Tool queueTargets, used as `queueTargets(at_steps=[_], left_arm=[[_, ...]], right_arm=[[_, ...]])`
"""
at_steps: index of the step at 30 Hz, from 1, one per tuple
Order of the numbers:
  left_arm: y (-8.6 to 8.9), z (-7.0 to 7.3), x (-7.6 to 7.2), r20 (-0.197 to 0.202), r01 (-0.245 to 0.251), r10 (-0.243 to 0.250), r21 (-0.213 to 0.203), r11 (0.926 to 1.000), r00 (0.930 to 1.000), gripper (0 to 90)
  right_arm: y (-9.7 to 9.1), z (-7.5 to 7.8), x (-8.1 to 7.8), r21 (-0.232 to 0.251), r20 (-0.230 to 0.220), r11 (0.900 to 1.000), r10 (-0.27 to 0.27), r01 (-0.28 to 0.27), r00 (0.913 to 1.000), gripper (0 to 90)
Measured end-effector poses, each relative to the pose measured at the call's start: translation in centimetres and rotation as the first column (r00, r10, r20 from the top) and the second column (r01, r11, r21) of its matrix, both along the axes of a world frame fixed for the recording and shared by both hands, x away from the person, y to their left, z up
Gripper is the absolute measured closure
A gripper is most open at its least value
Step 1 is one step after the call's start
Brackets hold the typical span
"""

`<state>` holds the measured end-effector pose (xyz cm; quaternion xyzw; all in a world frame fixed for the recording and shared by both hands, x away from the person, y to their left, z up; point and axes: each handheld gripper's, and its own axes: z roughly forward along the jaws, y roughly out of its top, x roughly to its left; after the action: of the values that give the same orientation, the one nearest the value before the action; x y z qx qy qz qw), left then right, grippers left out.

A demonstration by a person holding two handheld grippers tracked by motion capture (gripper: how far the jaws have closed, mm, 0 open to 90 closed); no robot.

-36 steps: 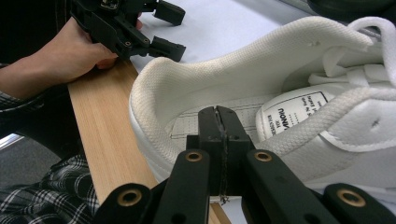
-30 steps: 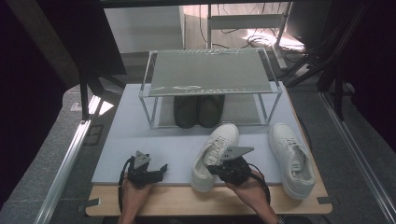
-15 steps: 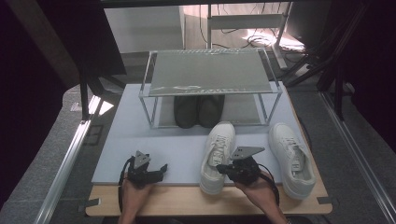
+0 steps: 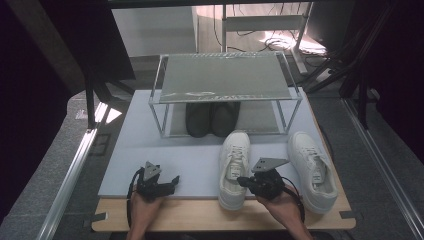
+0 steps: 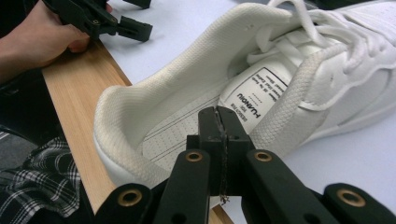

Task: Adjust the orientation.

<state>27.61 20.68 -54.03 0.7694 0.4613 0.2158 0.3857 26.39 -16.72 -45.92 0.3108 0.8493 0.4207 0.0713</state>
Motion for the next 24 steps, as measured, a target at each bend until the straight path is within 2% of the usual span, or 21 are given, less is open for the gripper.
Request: queueTargets(at_steps=[18, 24], left_arm=[[0.0, 0.0, 0.0, 0.0, -0.002, 0.002, 0.0, 1.0, 1.0, 12.4], [0.0, 0.0, 0.0, 0.0, -0.002, 0.002, 0.001, 1.0, 1.0, 12.4]], right_arm=[[-2.7, 0.3, -0.4, -0.026, 0.0, 0.9979, -0.059, 0.059, 0.9983, 90.0], [-4.2, 0.4, -0.3, -0.045, 0.0, 0.9917, -0.12, 0.12, 0.9927, 90.0]])
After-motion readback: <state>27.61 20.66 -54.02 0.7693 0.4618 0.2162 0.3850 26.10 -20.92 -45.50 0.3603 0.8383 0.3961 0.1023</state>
